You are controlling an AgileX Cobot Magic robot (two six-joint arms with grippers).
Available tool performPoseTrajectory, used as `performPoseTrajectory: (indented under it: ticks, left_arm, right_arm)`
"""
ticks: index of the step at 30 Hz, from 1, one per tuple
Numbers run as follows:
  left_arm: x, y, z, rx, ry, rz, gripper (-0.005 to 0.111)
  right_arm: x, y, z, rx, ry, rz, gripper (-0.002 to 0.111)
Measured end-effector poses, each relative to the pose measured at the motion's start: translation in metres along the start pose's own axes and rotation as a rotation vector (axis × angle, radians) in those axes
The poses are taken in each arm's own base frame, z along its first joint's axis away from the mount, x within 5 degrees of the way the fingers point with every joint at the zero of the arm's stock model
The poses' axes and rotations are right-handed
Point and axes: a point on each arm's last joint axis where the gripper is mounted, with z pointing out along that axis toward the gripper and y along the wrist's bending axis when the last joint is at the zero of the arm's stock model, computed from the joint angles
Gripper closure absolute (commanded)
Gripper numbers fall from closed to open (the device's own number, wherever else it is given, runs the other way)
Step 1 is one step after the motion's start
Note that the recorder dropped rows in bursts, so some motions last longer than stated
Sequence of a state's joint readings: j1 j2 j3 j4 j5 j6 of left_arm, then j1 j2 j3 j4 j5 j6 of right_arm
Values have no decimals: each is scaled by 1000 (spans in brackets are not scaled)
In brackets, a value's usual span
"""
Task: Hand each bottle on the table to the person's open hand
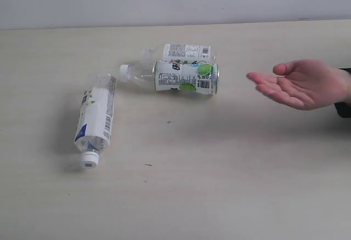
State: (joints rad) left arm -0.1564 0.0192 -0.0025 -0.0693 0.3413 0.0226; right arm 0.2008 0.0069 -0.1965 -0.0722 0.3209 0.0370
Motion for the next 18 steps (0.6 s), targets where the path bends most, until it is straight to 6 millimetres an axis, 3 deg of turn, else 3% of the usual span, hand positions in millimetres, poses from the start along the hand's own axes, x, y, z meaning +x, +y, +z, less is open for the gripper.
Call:
performPoseTrajectory:
  ticks: [10, 18]
  left_arm:
    - [0, 0, 0, 0, 0, 0, 107]
    - [0, 0, 0, 0, 0, 0, 107]
  right_arm:
    - [55, 1, 12, 29, 167, 54, 108]
    - [60, 1, 13, 29, 185, 65, 108]
